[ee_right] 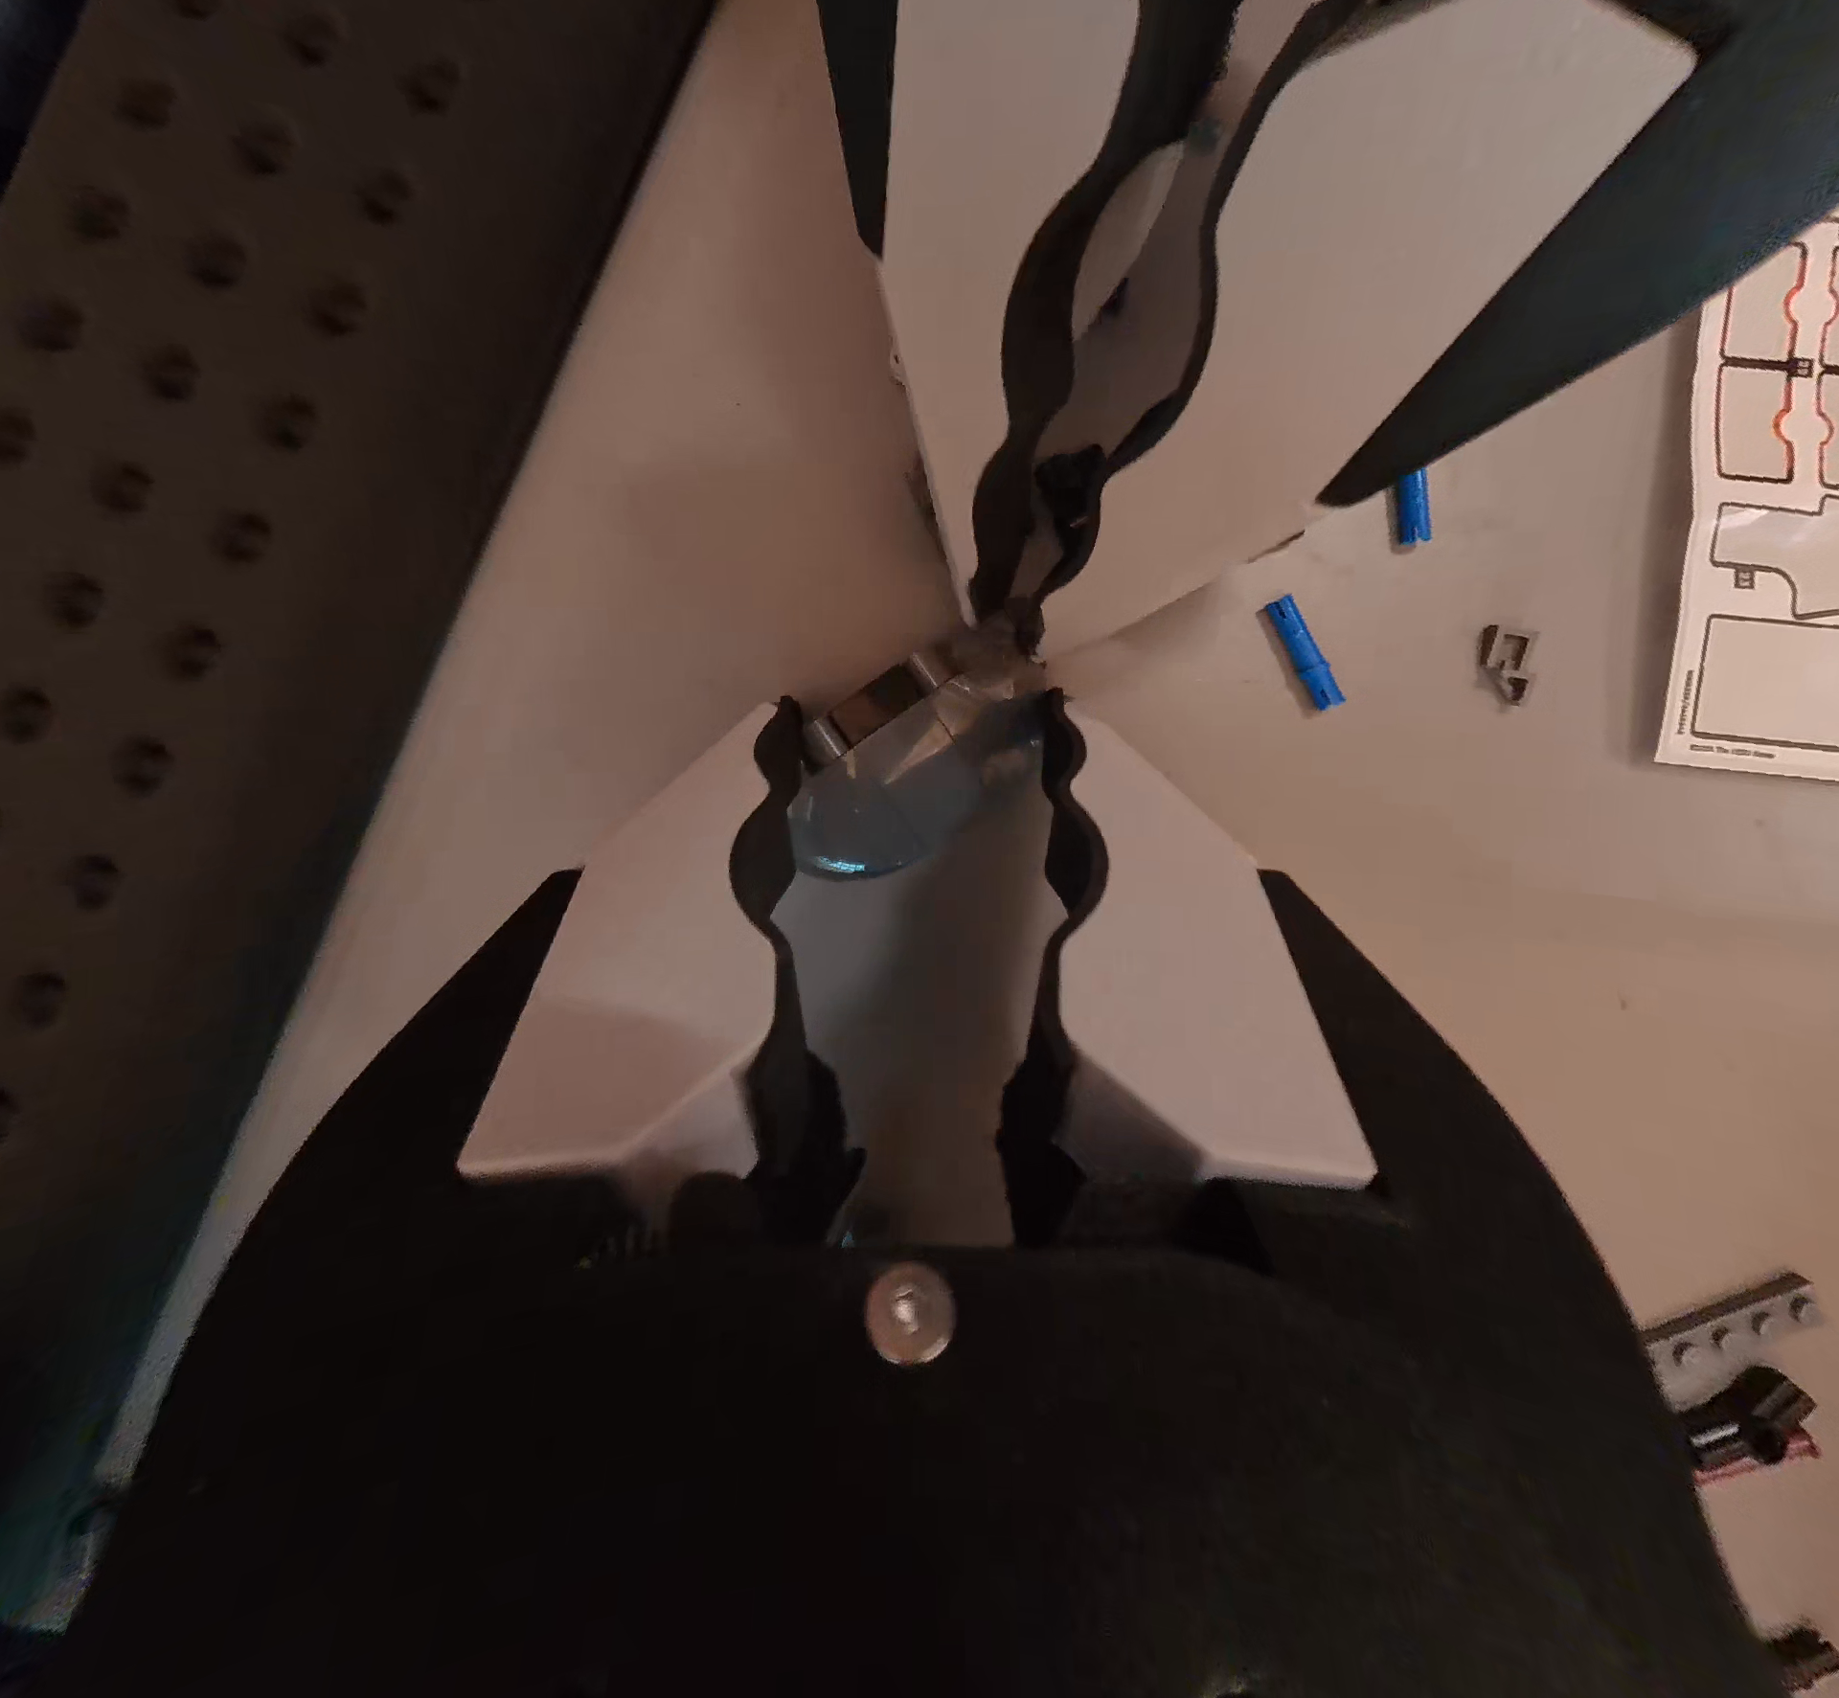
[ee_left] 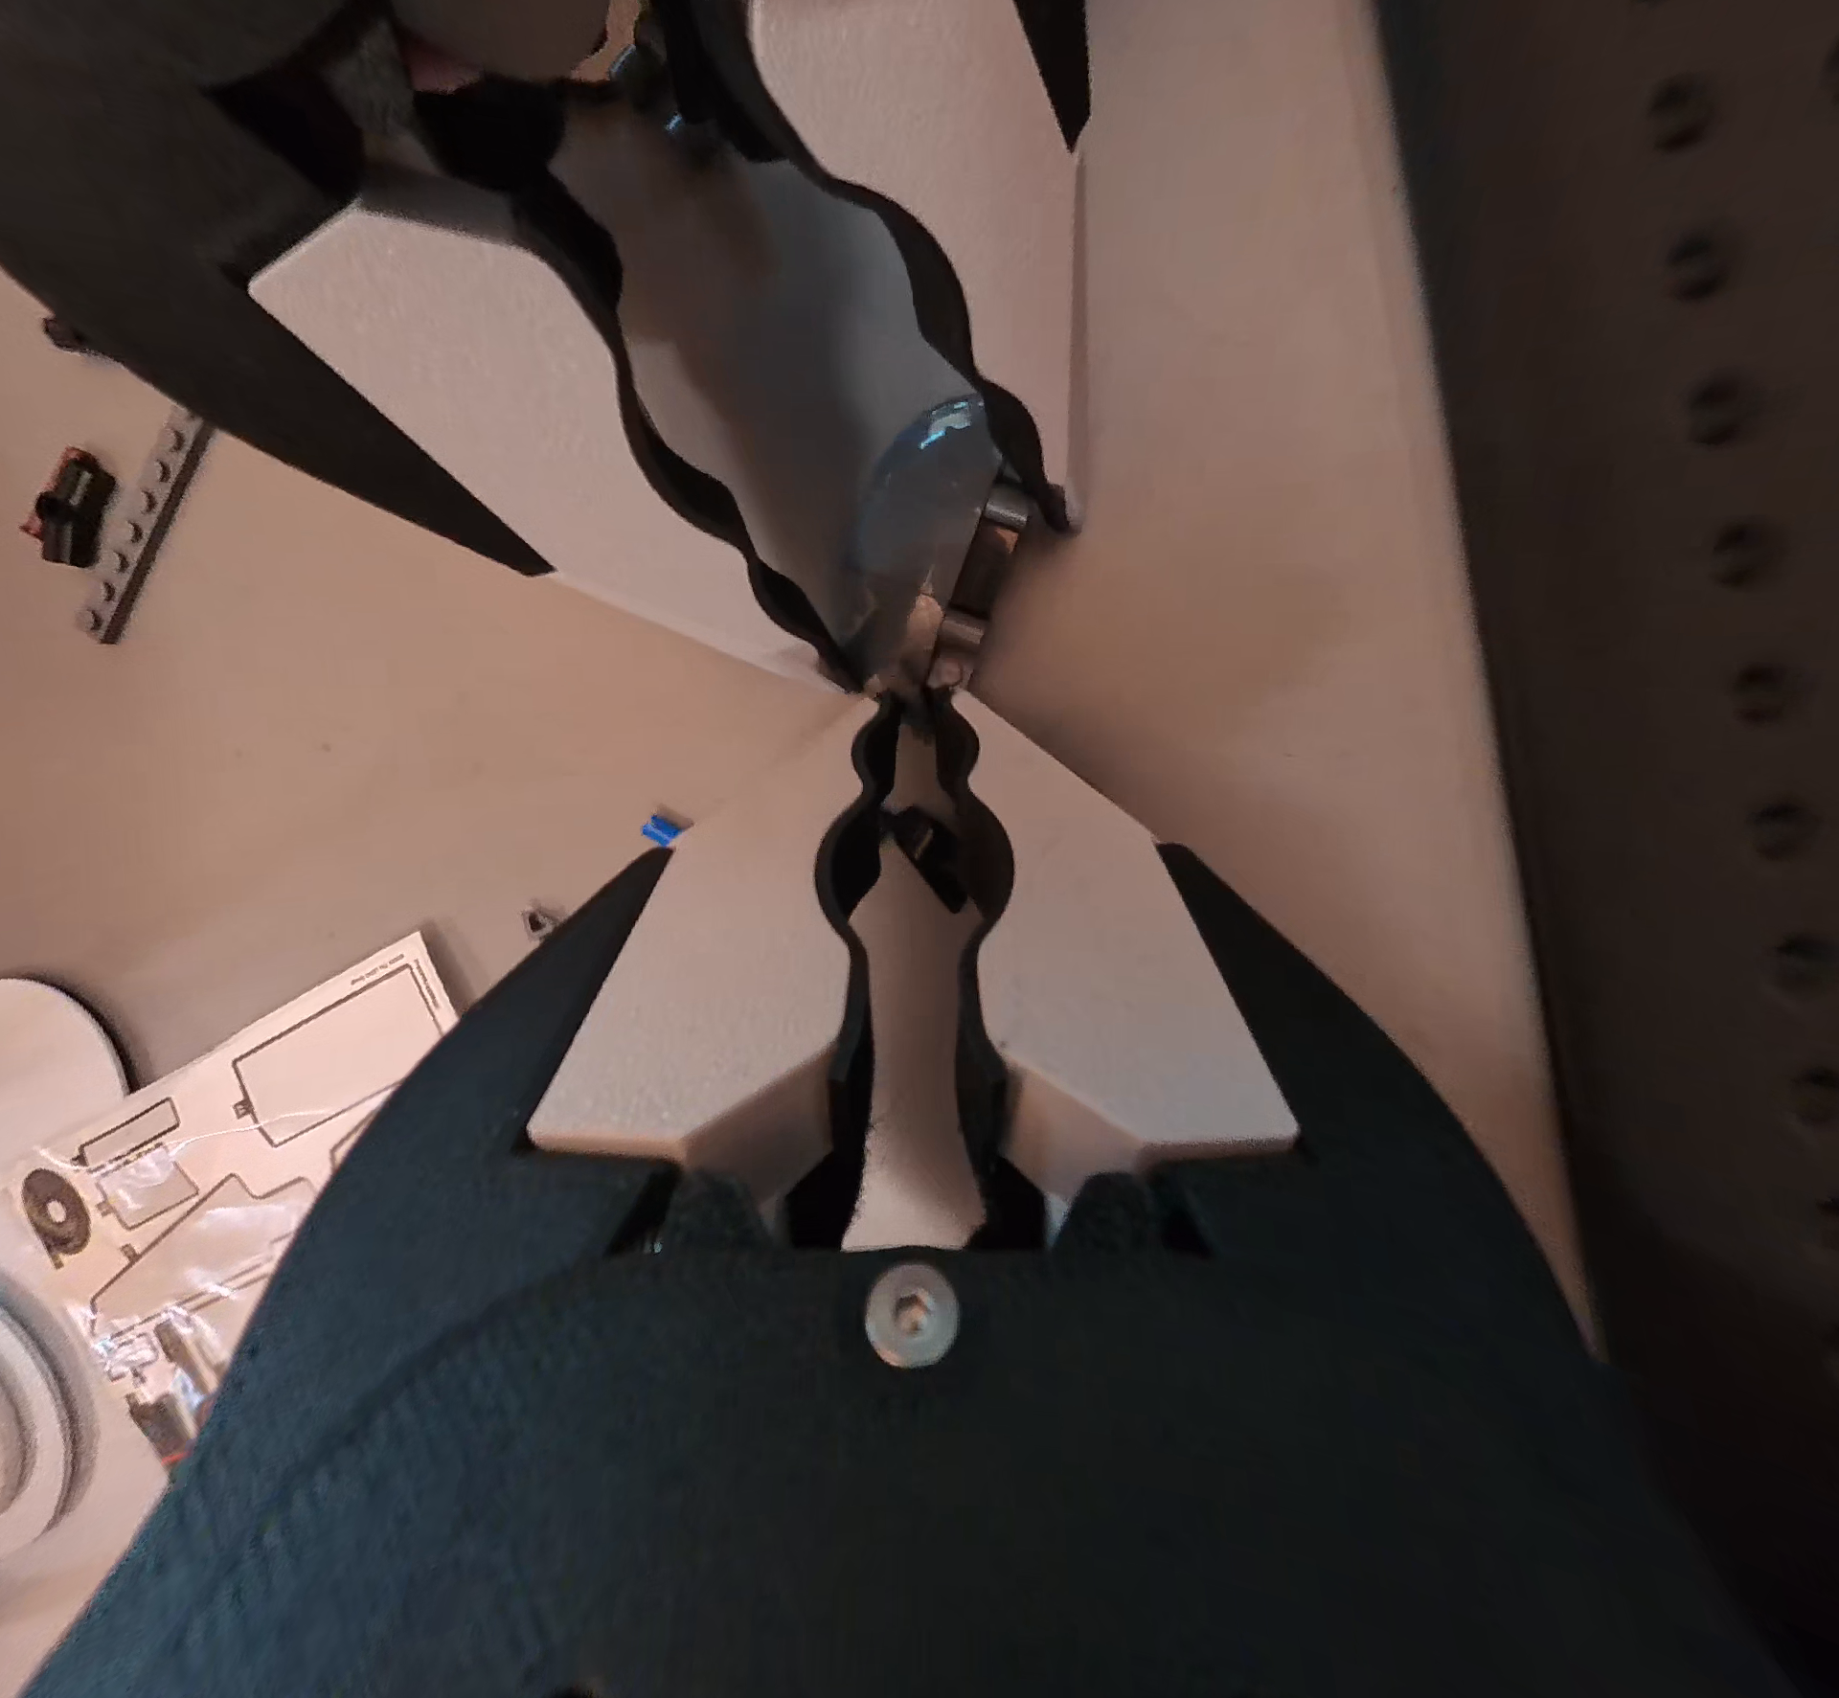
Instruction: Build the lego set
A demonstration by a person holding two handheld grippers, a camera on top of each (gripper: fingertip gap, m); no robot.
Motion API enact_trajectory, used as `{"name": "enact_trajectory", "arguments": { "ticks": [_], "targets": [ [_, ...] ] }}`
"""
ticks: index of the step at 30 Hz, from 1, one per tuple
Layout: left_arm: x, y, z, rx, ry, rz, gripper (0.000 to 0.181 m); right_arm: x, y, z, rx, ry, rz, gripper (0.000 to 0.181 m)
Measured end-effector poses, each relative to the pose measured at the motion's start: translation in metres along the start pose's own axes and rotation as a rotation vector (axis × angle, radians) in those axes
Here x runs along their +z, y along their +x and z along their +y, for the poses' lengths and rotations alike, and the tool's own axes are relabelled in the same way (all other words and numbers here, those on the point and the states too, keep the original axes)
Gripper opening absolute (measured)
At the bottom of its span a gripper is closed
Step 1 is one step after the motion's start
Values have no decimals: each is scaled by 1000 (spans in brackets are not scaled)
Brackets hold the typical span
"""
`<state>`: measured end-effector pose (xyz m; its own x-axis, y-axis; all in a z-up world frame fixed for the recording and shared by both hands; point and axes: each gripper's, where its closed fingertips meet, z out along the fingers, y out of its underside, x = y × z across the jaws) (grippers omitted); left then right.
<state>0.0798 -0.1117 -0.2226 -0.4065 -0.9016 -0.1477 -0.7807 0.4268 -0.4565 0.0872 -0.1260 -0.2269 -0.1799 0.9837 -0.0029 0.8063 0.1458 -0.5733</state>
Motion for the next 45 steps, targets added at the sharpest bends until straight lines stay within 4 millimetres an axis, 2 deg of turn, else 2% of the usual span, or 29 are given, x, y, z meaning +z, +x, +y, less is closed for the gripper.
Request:
{"name": "enact_trajectory", "arguments": {
  "ticks": [11,20,26,36,43,45],
  "targets": [
    [-1,0,0,46,7,-39,0,0,-1,-1,-9,44,-4,47],
    [-17,-10,13,-49,28,-49,3,-2,-3,2,-4,39,0,48],
    [-5,0,16,-44,-12,10,8,-3,-3,4,-2,28,6,48],
    [0,-2,12,-62,16,25,5,-5,-2,5,-3,40,13,48],
    [-5,-7,8,-128,99,46,5,-21,9,-13,44,140,87,43],
    [-8,-7,4,-131,124,56,5,-25,14,-13,58,146,119,41]
  ]
}}
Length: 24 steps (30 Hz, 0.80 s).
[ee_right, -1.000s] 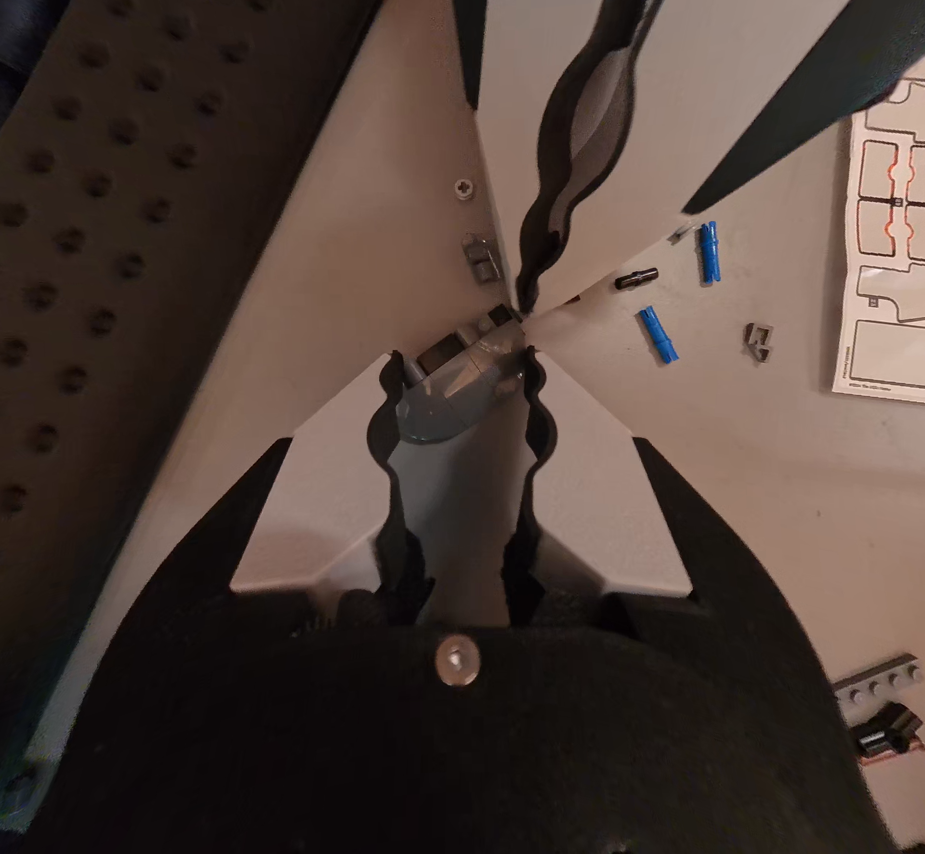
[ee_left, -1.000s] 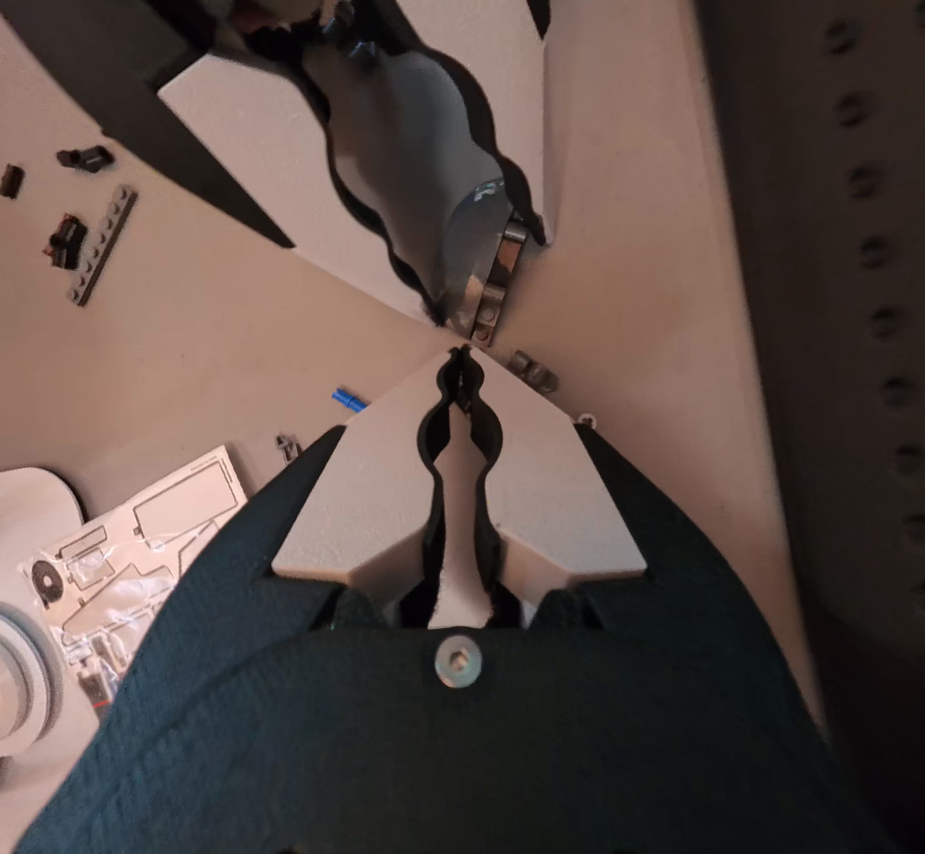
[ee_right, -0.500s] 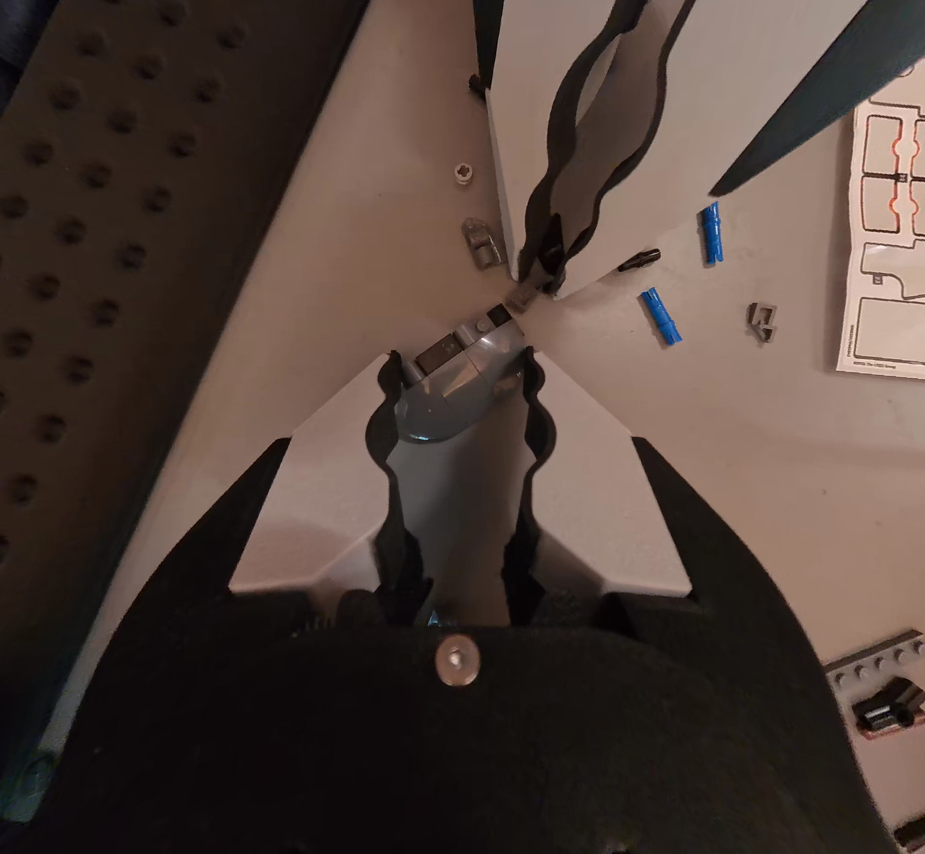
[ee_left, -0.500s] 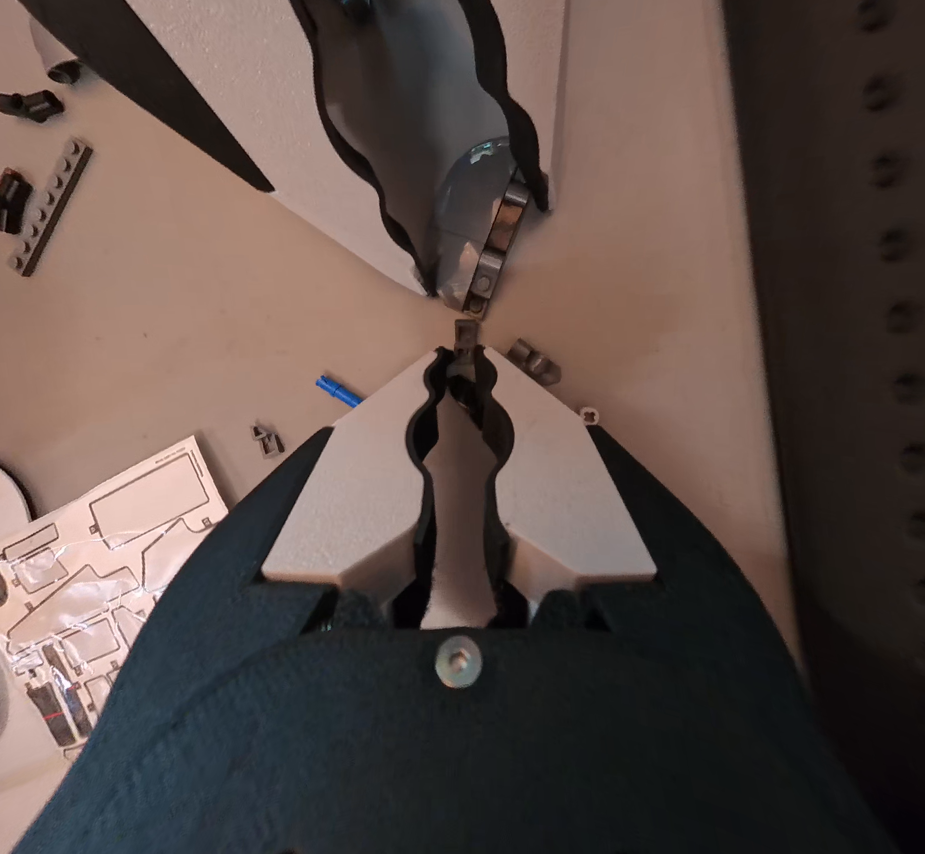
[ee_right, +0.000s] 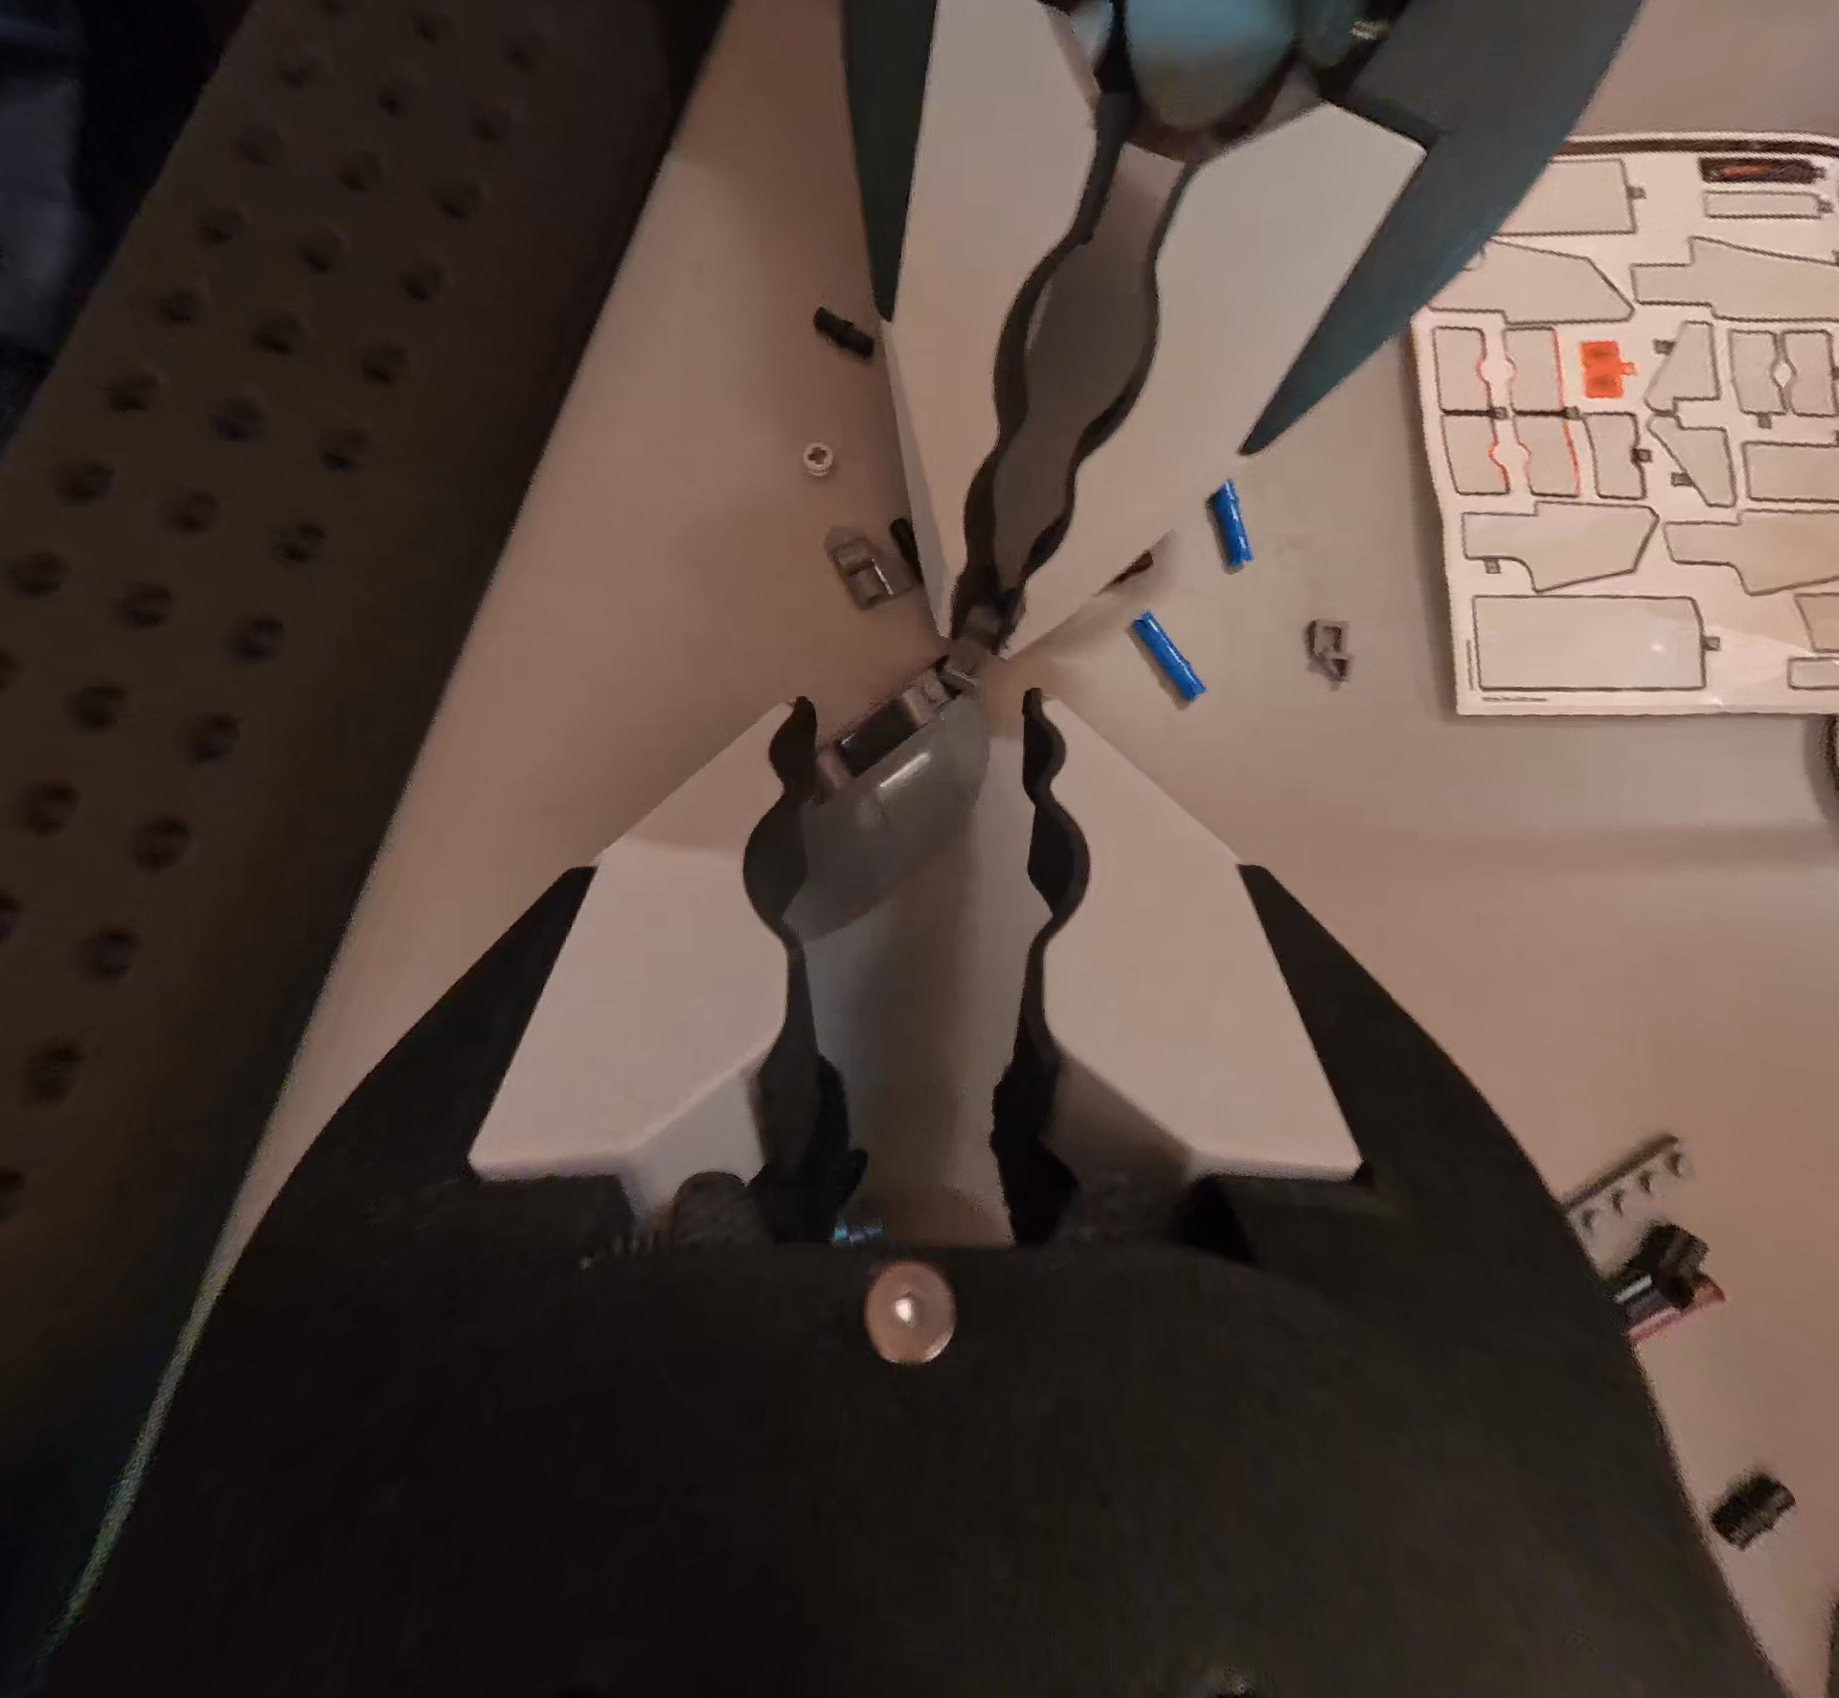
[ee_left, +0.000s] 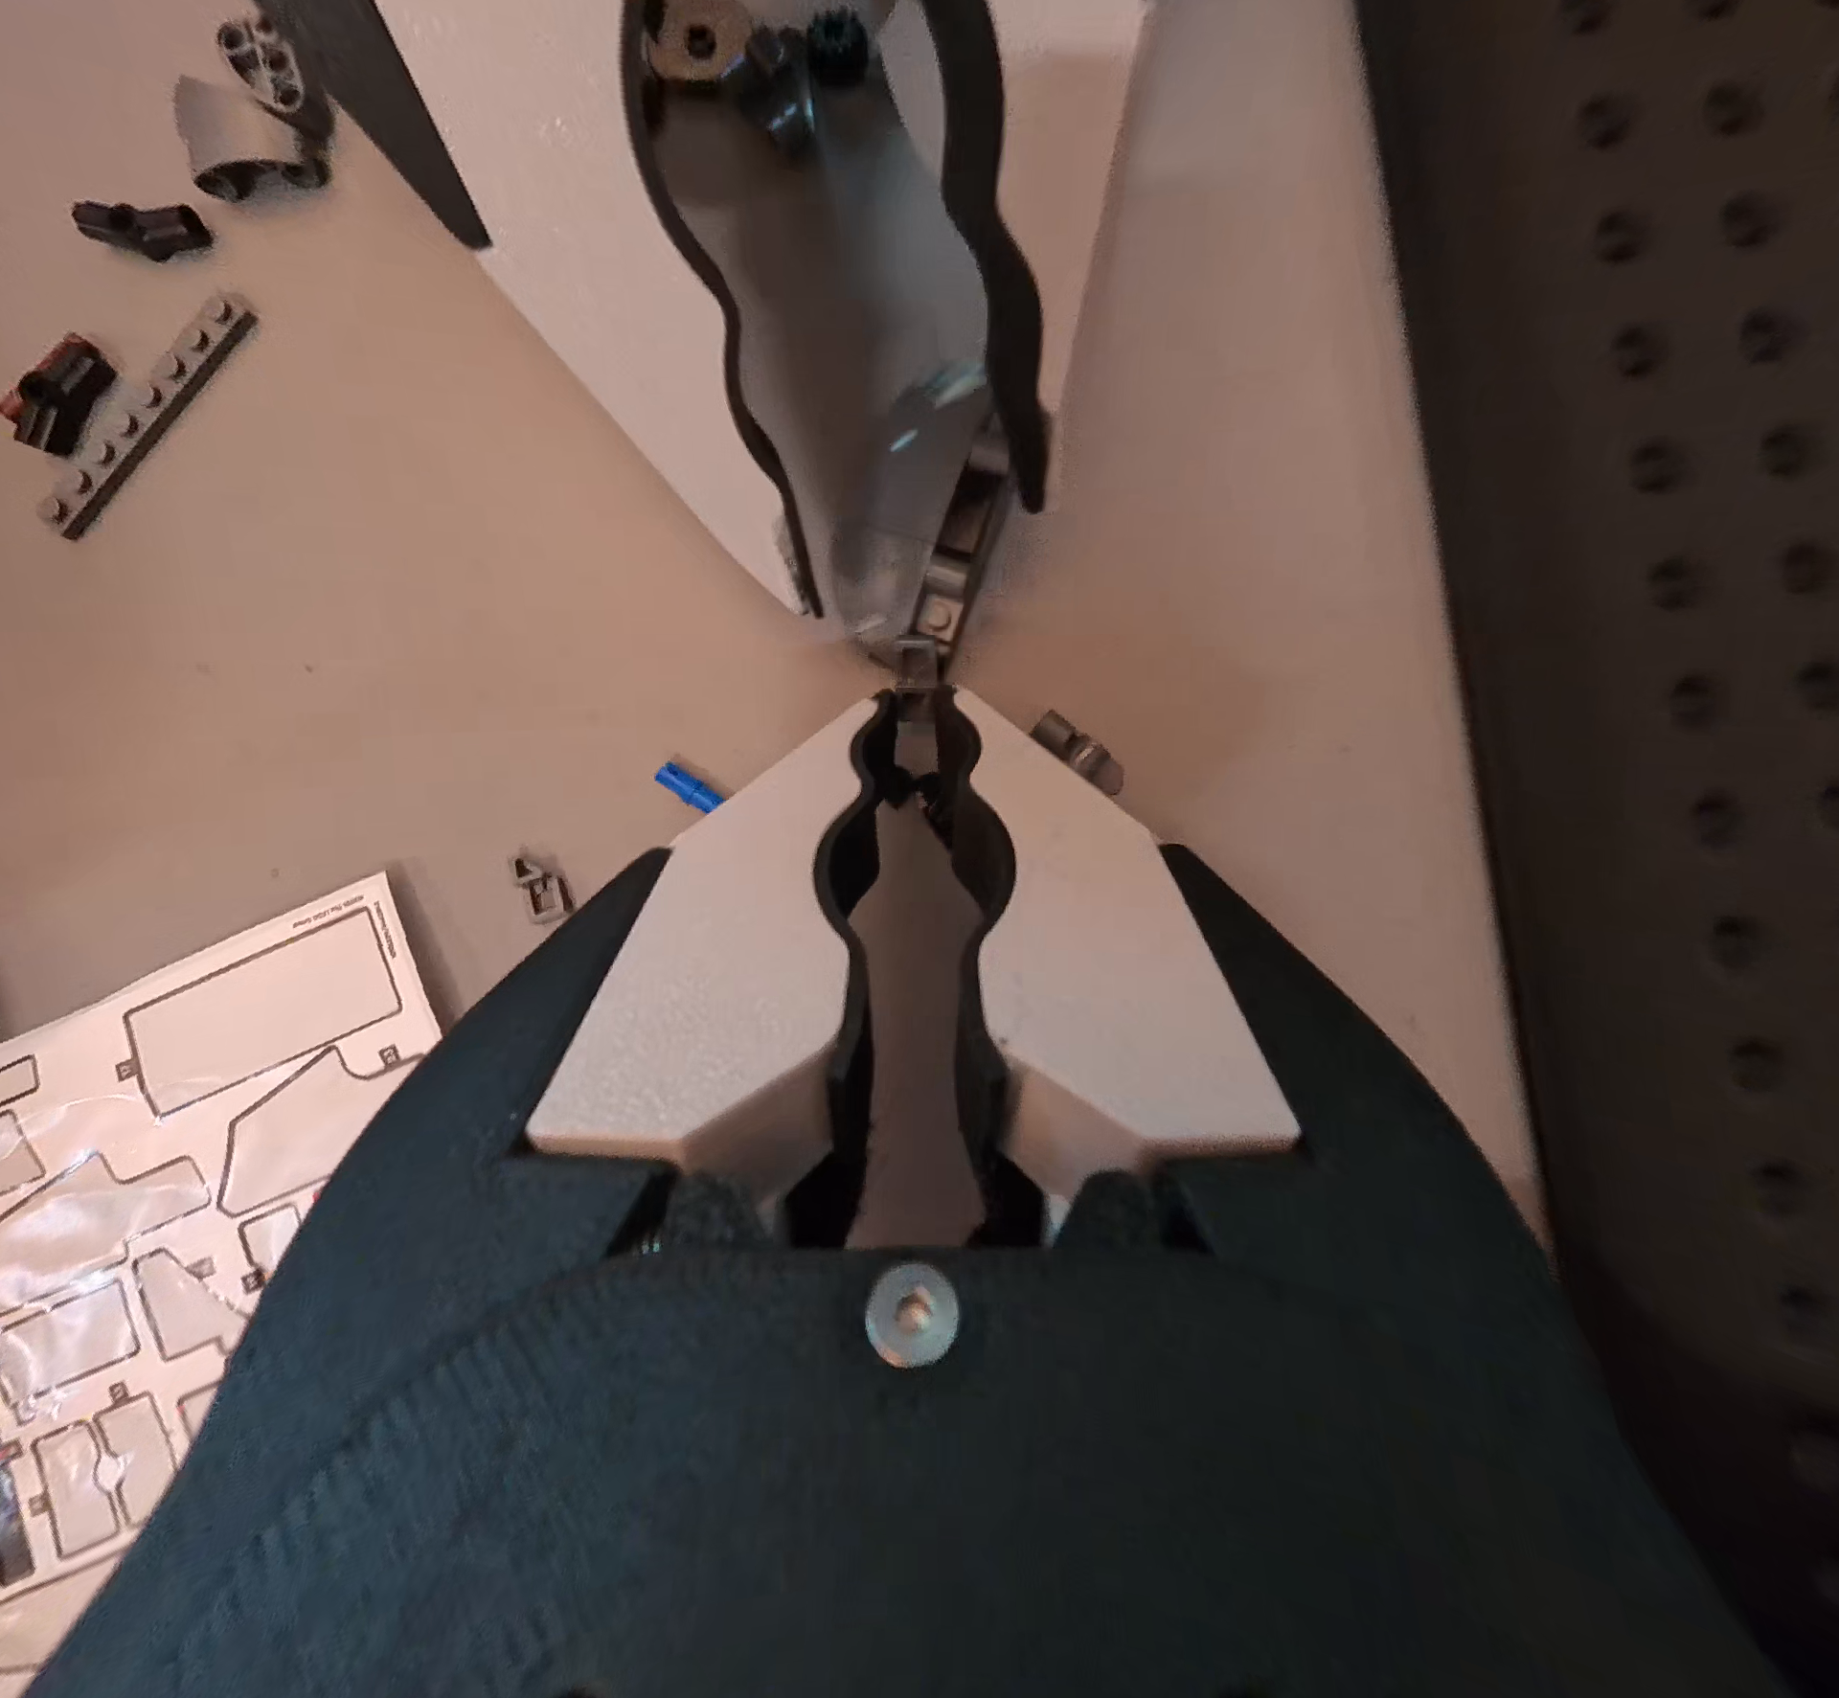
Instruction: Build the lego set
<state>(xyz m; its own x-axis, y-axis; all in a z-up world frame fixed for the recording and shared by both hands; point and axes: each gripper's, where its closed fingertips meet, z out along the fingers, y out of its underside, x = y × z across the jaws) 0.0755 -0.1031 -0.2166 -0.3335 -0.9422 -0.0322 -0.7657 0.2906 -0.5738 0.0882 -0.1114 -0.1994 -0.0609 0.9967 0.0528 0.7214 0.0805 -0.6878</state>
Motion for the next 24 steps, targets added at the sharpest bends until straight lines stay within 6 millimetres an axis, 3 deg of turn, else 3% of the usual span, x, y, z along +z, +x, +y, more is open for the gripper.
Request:
{"name": "enact_trajectory", "arguments": {
  "ticks": [15,20,24],
  "targets": [
    [-12,6,-19,-127,166,139,5,4,4,-8,-164,-39,115,6],
    [-14,-1,-22,-137,188,102,5,-1,7,-8,-61,-14,104,5],
    [-26,-18,-33,-46,229,-71,3,-11,20,-5,161,39,96,5]
  ]
}}
